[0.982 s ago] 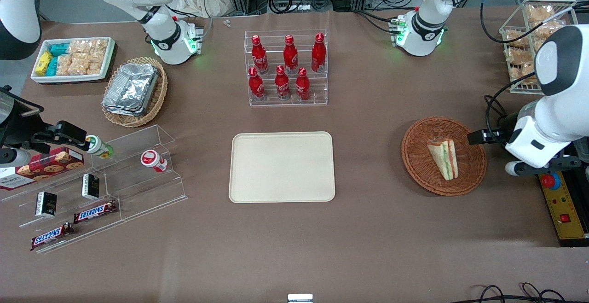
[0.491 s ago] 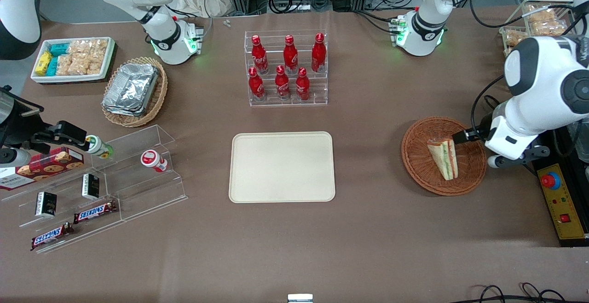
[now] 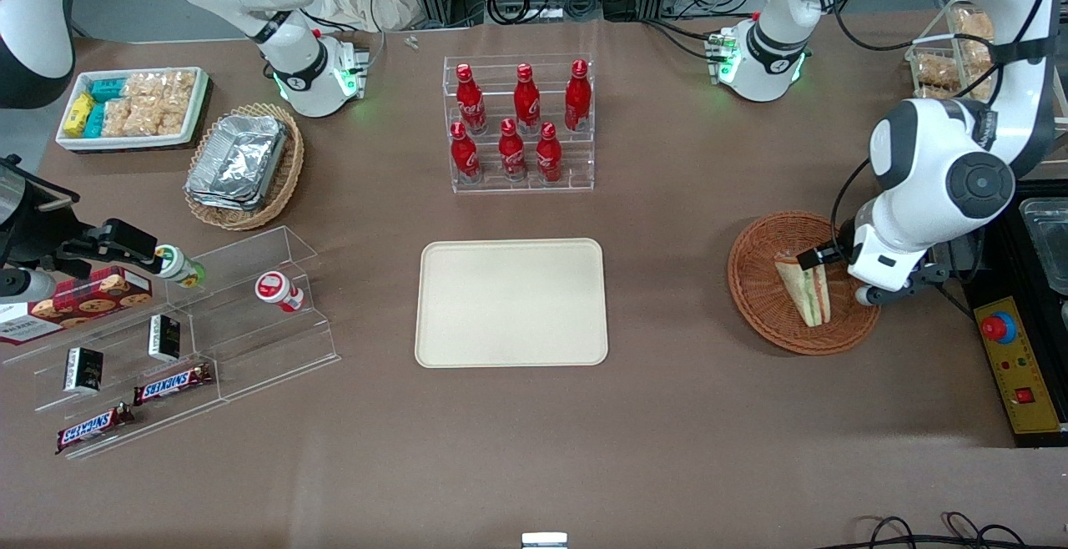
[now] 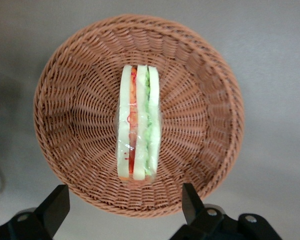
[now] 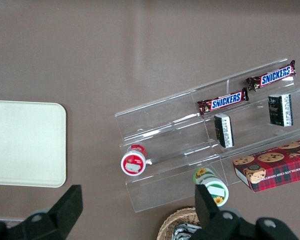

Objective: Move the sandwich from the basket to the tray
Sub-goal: 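Lower the left gripper and close it on the sandwich's wrapped edge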

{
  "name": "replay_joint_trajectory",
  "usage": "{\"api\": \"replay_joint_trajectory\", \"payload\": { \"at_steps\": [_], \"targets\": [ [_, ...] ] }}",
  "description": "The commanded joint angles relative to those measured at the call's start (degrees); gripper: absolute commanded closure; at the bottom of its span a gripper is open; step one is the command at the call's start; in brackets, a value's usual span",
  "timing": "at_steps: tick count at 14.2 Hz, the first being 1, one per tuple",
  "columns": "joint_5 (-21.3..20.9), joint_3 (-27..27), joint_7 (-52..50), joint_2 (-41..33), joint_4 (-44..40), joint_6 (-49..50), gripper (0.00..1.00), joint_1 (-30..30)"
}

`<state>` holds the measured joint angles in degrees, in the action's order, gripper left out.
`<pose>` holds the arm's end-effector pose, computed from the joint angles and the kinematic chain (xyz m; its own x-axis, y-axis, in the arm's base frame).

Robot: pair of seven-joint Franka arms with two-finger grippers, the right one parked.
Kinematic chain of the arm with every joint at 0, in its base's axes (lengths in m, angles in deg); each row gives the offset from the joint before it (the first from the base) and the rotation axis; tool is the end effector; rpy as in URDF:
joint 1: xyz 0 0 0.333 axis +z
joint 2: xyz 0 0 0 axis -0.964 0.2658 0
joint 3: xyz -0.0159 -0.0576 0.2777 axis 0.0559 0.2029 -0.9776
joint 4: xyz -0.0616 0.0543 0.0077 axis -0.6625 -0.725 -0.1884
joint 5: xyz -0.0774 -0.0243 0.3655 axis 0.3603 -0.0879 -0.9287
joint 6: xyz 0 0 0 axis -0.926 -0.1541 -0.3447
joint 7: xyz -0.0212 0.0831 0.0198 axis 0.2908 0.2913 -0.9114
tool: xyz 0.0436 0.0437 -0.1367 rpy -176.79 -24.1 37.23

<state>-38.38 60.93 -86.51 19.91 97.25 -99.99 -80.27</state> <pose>0.5221 -0.0273 0.2750 0.9382 0.3278 -0.1111 0.3228 -0.9445 -0.0610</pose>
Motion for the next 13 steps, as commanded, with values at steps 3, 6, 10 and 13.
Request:
{"api": "replay_joint_trajectory", "payload": {
  "at_steps": [3,6,10,13],
  "targets": [
    [0.31,-0.05,-1.59,1.81,4.41,-8.01,0.00,0.41],
    [0.49,-0.05,-2.99,5.68,4.41,-11.96,0.01,0.41],
    [2.07,-0.05,-2.99,6.75,3.97,-12.67,0.12,0.41],
    [2.42,-0.05,-4.39,6.83,3.80,-12.32,0.50,0.32]
  ]
}}
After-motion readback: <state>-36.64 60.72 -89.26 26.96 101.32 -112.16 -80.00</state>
